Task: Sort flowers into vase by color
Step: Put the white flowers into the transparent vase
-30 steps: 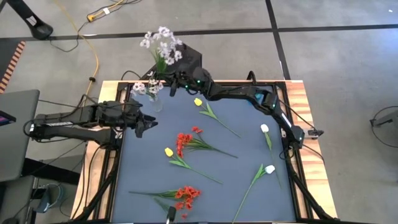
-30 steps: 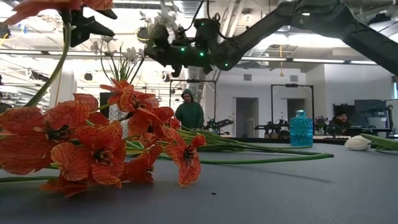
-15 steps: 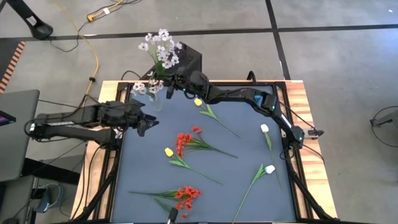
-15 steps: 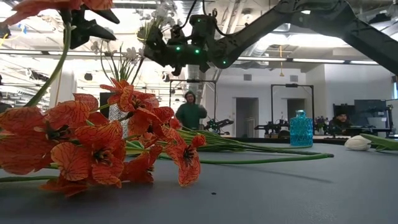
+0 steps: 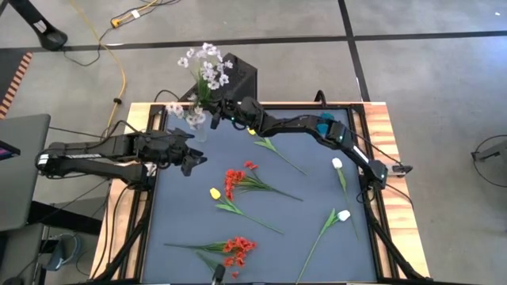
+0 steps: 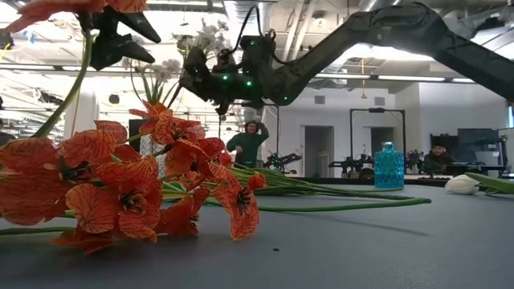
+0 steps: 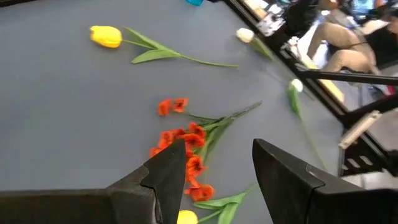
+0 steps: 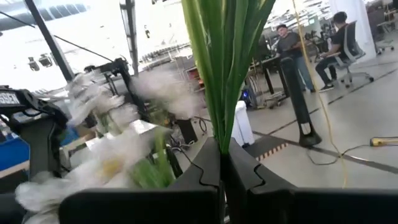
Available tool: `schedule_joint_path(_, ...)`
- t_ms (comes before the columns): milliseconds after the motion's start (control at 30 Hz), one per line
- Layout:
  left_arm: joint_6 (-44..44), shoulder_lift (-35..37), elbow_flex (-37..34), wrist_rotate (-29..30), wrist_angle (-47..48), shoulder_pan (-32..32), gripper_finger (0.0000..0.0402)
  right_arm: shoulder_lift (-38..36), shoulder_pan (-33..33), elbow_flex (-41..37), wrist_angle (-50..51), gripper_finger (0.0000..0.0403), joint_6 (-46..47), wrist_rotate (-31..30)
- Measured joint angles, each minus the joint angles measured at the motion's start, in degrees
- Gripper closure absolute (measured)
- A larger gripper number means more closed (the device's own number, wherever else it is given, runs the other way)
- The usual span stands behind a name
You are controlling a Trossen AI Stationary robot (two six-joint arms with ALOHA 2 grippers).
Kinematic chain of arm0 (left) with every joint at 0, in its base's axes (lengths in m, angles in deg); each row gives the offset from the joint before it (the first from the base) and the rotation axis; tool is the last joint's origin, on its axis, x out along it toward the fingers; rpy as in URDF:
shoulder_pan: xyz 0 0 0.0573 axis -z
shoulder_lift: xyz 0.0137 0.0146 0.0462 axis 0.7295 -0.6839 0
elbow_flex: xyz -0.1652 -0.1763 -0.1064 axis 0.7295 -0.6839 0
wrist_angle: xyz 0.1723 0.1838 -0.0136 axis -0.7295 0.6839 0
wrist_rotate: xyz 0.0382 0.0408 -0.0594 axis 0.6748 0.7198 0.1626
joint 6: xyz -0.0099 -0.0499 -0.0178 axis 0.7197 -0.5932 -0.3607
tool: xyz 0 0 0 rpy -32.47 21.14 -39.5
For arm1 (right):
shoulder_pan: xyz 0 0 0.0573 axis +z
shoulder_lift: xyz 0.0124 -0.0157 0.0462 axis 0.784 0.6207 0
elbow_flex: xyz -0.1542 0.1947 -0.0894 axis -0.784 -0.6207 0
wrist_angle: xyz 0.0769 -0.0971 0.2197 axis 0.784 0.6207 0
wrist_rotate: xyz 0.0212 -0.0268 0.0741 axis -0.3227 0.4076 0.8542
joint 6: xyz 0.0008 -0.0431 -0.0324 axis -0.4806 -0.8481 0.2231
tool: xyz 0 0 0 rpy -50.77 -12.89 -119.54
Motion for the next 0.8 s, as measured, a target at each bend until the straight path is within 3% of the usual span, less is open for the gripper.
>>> schedule_joint_path(433, -0.1, 0.1, 0.0, -2.3, 0.0, 0.0, 0.0228, -0.1, 1.7, 0.1, 3.6, 0.0377, -9.2, 3.4)
schedule_joint_path(800, 0.0, 0.1, 0.0, -2.3, 0.0, 0.0, 0.0228, -0.2, 2.4, 0.1, 9.1, 0.0377, -12.0, -0.6)
